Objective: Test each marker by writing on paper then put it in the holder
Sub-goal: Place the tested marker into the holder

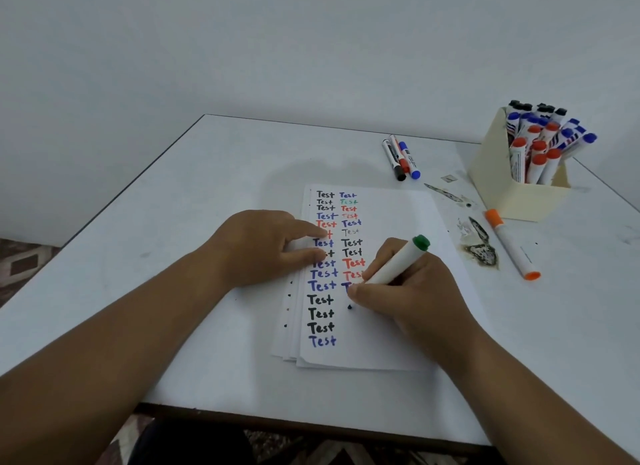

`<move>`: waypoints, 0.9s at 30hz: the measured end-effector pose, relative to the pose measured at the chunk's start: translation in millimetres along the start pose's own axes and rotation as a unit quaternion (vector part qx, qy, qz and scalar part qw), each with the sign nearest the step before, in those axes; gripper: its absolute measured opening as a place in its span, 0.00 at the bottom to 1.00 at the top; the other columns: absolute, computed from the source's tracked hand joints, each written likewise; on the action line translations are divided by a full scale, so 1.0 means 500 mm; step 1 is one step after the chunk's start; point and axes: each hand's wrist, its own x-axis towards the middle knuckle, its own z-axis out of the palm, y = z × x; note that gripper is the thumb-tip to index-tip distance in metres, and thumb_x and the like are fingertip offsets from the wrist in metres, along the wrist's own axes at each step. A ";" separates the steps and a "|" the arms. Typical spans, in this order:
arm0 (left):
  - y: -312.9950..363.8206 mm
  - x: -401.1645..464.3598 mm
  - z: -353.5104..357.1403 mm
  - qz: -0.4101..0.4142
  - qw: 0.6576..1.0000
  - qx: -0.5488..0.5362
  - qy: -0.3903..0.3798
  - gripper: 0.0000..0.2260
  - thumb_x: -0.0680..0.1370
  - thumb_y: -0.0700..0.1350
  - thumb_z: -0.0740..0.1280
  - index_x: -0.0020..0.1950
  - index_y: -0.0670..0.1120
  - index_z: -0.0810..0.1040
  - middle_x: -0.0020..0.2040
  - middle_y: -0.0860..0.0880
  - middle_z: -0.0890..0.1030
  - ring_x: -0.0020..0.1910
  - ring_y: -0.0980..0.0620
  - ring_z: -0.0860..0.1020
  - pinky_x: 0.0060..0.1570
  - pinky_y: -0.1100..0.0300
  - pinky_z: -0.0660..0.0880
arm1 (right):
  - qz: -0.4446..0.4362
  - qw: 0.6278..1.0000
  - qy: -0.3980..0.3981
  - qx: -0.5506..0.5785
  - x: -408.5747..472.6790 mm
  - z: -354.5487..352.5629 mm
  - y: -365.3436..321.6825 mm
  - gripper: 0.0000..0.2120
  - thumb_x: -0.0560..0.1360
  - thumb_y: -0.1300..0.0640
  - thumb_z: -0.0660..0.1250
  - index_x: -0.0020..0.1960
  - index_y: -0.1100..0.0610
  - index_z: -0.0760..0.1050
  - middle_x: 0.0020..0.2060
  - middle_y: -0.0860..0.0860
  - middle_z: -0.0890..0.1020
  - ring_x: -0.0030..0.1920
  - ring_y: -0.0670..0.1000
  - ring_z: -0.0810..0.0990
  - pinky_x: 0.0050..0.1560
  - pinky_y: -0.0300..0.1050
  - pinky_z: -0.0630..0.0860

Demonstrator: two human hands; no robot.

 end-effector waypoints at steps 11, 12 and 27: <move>-0.002 -0.002 0.001 -0.003 1.000 -0.006 0.000 0.21 0.74 0.73 0.57 0.65 0.71 0.73 0.39 0.62 0.73 0.39 0.68 0.72 0.39 0.64 0.65 | -0.025 0.999 0.027 -0.033 -0.003 0.008 0.003 0.11 0.69 0.65 0.77 0.38 0.60 0.74 0.32 0.56 0.79 0.31 0.45 0.72 0.31 0.35 0.68; -0.002 -0.002 0.001 -0.003 1.000 -0.003 -0.001 0.21 0.74 0.73 0.56 0.65 0.71 0.73 0.39 0.62 0.73 0.39 0.68 0.72 0.39 0.65 0.65 | -0.025 0.999 0.032 -0.029 -0.005 0.007 0.003 0.11 0.69 0.65 0.77 0.38 0.60 0.74 0.31 0.55 0.78 0.31 0.45 0.72 0.31 0.34 0.68; -0.002 -0.003 0.001 -0.008 1.000 -0.009 -0.003 0.21 0.74 0.73 0.57 0.65 0.71 0.73 0.40 0.60 0.75 0.40 0.66 0.73 0.40 0.62 0.67 | -0.041 0.998 0.025 -0.047 -0.007 0.007 0.007 0.12 0.70 0.65 0.76 0.38 0.61 0.72 0.32 0.58 0.77 0.31 0.52 0.73 0.32 0.41 0.69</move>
